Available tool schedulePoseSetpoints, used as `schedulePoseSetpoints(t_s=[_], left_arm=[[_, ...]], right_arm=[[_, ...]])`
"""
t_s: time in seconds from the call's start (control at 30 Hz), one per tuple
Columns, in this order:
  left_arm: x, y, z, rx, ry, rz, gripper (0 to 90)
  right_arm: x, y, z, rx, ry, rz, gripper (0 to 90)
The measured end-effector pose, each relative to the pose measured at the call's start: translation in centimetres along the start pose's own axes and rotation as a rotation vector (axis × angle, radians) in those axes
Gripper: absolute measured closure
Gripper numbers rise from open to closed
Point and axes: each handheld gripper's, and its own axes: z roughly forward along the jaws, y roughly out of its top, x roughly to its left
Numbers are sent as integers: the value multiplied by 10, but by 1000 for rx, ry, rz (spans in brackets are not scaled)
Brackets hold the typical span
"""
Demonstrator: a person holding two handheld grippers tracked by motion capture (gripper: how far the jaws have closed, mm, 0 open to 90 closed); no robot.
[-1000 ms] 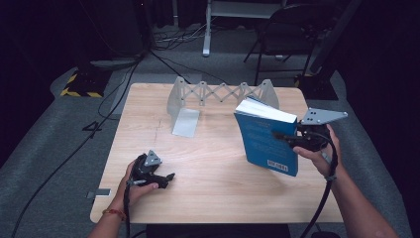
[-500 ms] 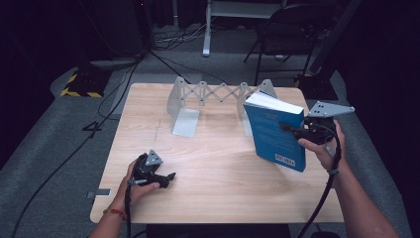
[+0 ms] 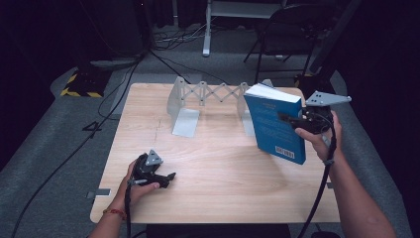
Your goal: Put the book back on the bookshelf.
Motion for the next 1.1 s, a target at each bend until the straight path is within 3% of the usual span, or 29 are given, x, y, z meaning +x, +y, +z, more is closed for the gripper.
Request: schedulePoseSetpoints(t_s=[0.4,0.63,0.83,1.1], left_arm=[[0,0,0,0,-2,-2,159],[0,0,0,0,-3,-3,159],[1,0,0,1,-4,4,157],[1,0,0,3,-5,6,155]], right_arm=[[-14,22,11,-26,-45,29,616],[-24,30,24,-27,-51,57,616],[-25,39,35,-20,-75,48,616],[-30,51,52,-19,-98,73,616]])
